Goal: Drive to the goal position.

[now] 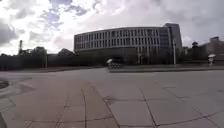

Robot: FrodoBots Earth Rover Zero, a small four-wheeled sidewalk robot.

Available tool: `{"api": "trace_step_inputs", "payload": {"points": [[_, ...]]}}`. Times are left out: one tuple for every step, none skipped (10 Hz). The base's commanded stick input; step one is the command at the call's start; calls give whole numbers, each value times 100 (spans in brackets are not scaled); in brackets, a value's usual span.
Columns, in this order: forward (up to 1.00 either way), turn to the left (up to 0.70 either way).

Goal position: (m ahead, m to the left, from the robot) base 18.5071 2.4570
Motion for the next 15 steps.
{"api": "trace_step_inputs", "payload": {"points": [[70,0],[70,0],[70,0],[70,0],[70,0],[70,0],[70,0],[70,0],[70,0],[70,0],[70,0],[70,0],[70,0],[70,0],[70,0]]}}
